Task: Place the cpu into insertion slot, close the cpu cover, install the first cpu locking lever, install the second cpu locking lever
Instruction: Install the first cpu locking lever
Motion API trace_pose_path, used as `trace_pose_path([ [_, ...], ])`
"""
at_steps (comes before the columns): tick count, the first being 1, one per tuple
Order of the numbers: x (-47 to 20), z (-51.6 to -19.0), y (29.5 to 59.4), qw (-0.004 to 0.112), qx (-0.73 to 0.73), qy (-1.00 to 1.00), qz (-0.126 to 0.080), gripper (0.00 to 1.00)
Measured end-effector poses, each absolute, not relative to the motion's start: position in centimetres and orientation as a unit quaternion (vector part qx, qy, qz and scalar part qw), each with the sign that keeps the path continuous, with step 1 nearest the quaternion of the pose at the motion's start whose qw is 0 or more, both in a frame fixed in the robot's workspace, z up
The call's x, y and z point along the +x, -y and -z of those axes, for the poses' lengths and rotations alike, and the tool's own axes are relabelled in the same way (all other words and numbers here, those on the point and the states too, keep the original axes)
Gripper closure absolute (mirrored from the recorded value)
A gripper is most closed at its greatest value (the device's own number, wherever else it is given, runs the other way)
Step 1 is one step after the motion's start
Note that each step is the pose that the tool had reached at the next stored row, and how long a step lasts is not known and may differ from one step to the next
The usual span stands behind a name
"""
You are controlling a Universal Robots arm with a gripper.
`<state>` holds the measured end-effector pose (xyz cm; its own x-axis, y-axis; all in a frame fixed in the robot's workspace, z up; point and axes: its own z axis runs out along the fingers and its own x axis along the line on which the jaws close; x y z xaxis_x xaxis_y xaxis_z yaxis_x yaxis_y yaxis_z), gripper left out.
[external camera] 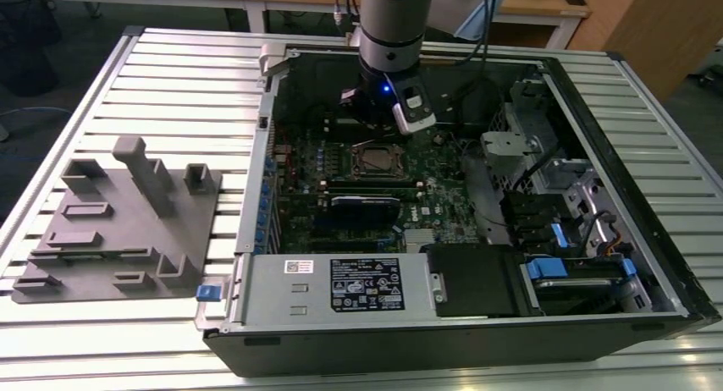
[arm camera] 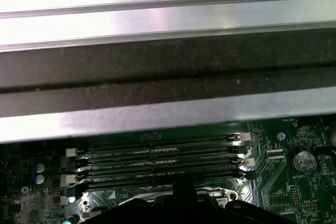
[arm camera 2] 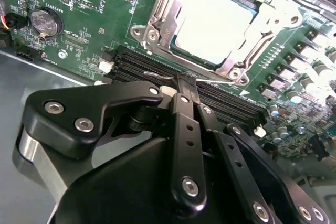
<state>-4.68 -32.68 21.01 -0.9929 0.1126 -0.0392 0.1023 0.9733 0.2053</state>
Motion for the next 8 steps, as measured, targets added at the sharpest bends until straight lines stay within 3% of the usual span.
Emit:
trace_pose_path([
  [8,-4.69,-20.67,32.62,0.036,0.053,-0.993,-0.102,0.89],
])
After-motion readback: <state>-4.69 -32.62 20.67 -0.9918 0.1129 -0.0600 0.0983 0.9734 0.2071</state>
